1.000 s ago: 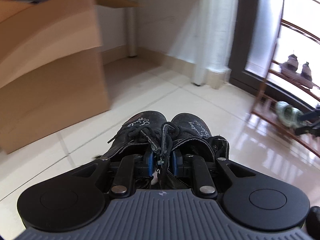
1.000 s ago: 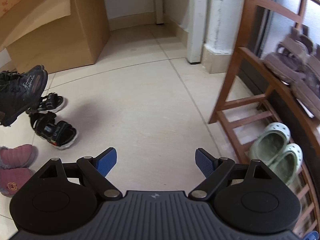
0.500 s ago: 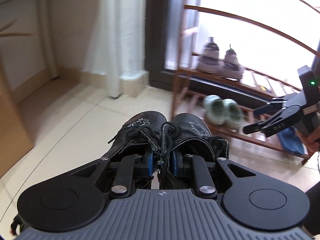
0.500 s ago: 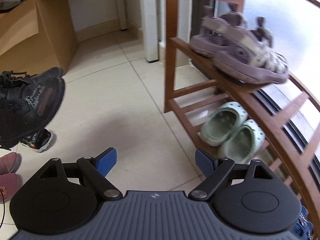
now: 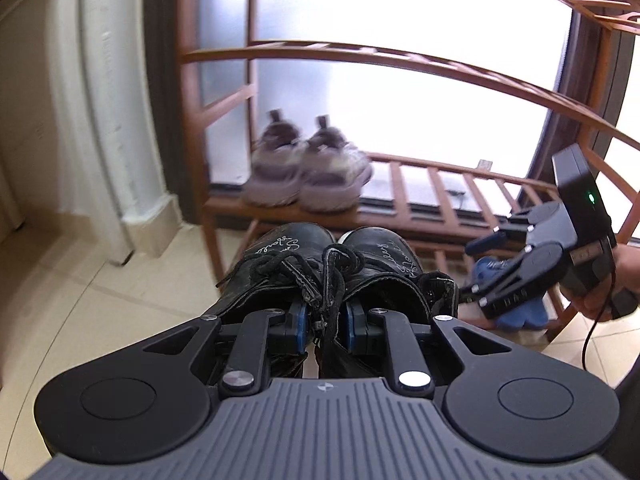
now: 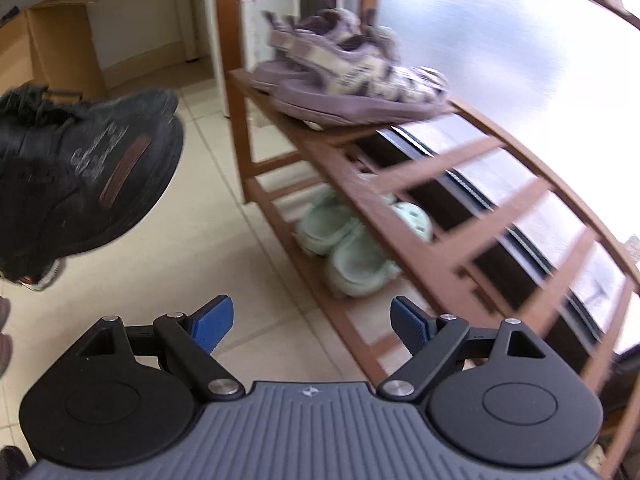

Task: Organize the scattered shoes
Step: 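Carry the black leather shoes to the wooden rack with the left tool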

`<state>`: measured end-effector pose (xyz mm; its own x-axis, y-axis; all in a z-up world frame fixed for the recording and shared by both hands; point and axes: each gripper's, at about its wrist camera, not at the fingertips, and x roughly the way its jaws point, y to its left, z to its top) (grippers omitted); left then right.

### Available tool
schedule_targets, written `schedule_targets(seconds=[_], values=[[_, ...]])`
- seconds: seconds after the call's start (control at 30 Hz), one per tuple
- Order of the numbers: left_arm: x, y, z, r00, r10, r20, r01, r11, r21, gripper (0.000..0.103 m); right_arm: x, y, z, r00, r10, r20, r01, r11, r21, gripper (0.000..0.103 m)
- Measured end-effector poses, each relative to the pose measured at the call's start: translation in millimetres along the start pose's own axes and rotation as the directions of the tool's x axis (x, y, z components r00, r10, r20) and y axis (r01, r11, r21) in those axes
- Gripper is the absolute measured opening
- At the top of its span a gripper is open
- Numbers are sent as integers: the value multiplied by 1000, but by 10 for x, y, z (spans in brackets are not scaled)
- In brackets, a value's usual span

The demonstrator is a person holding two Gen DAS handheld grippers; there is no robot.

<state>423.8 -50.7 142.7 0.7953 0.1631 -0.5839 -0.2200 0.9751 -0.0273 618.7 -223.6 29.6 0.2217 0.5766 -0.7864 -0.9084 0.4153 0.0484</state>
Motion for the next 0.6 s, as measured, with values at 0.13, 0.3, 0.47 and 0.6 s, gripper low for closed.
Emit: schedule_targets(seconds=[0.13,0.3,0.47,0.6], values=[[230,-243,228,999,-37,28,37,999,16,20,-135,-221,-134,1000,-21,-8,21,1000,12,90],[464,-551,460,997,-71,39,69,997,33,20,-298,-240,-163,1000,-18,1,18,1000,10,90],[725,-751,587,997,-69,33,67,997,45,20,-410,-283,-205,1000,24,3,-24,999,25,91],[959,-907,685,998,-57,37,55,997,60,20,-436,-320,-289,999,54,0,-54,998,24,91]])
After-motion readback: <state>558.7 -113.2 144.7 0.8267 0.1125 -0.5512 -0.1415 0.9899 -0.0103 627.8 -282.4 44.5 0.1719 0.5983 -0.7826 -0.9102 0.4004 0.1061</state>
